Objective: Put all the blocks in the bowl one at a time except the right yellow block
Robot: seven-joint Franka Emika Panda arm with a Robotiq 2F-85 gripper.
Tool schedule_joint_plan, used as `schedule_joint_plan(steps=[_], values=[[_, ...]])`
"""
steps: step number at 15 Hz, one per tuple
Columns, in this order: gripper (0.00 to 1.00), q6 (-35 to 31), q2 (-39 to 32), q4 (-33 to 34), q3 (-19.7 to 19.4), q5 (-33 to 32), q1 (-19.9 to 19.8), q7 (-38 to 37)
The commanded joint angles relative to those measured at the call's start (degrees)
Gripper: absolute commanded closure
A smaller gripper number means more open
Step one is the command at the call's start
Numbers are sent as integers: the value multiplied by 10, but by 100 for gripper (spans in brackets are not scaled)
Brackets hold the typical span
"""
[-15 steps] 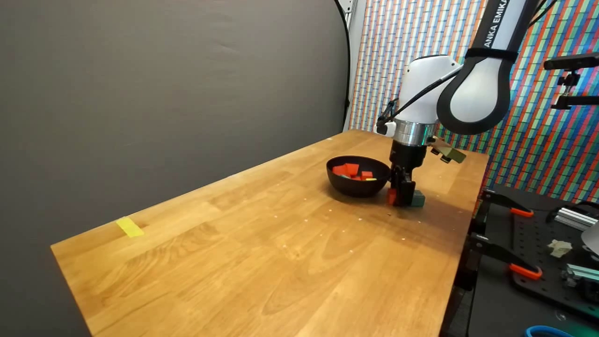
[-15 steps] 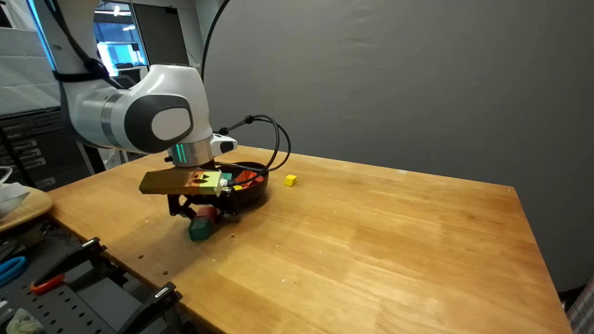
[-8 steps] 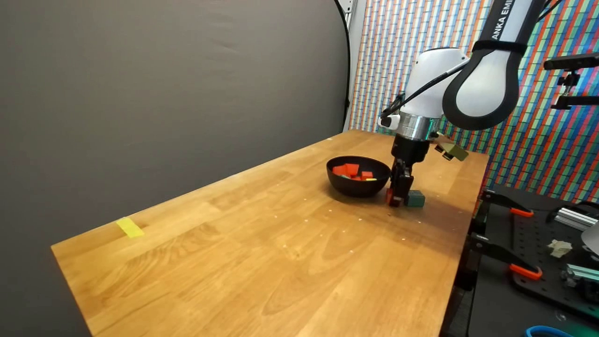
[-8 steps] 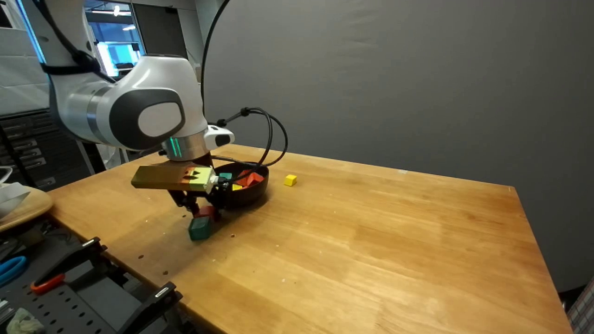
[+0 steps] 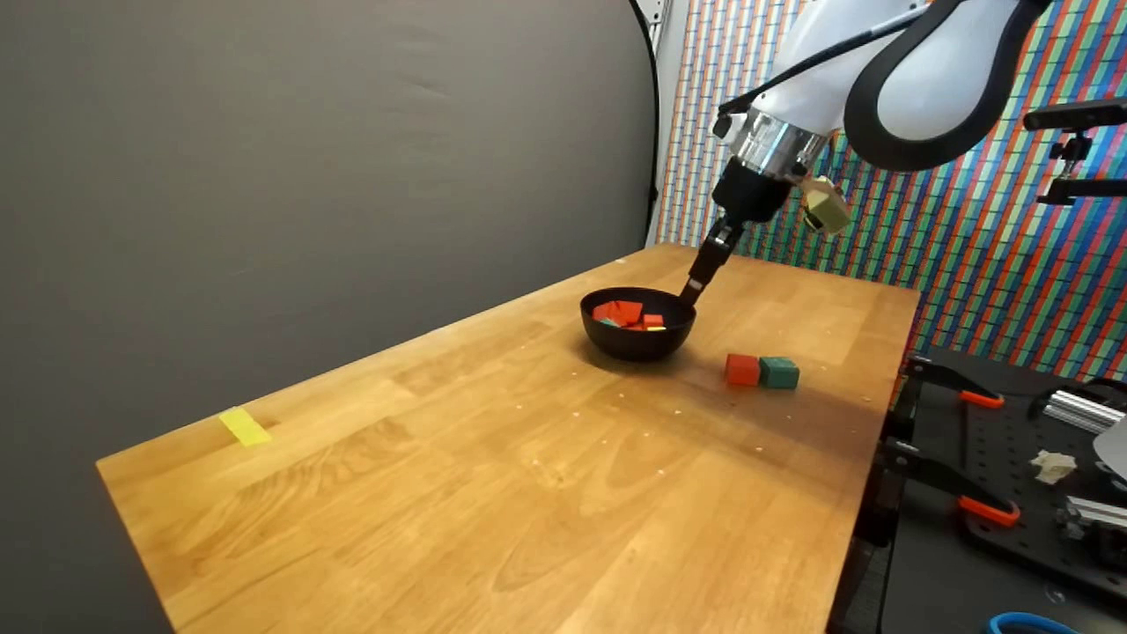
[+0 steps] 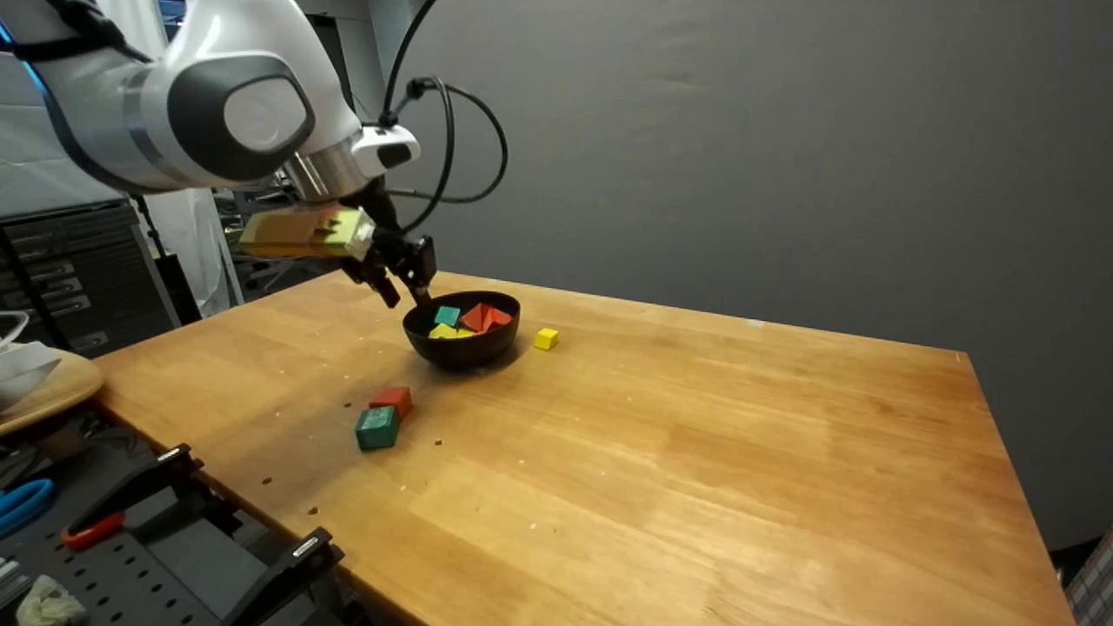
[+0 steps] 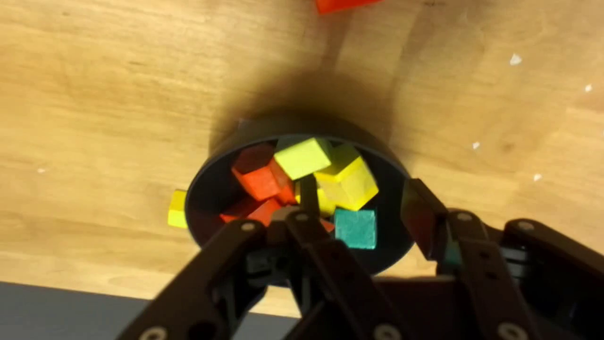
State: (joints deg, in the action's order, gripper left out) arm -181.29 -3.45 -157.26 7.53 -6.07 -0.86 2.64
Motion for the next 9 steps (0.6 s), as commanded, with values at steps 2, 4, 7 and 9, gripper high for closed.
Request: schedule_joint_plan(steps=[2,4,7,9], values=[[25,103,131,-25,-60,-179,-17,-152],[11,174,137,0,-25,-259,-58,-250],[0,223,107,0,-14,-286,-43,-294],[0,211,111,-4,-18,-273,-43,-273]])
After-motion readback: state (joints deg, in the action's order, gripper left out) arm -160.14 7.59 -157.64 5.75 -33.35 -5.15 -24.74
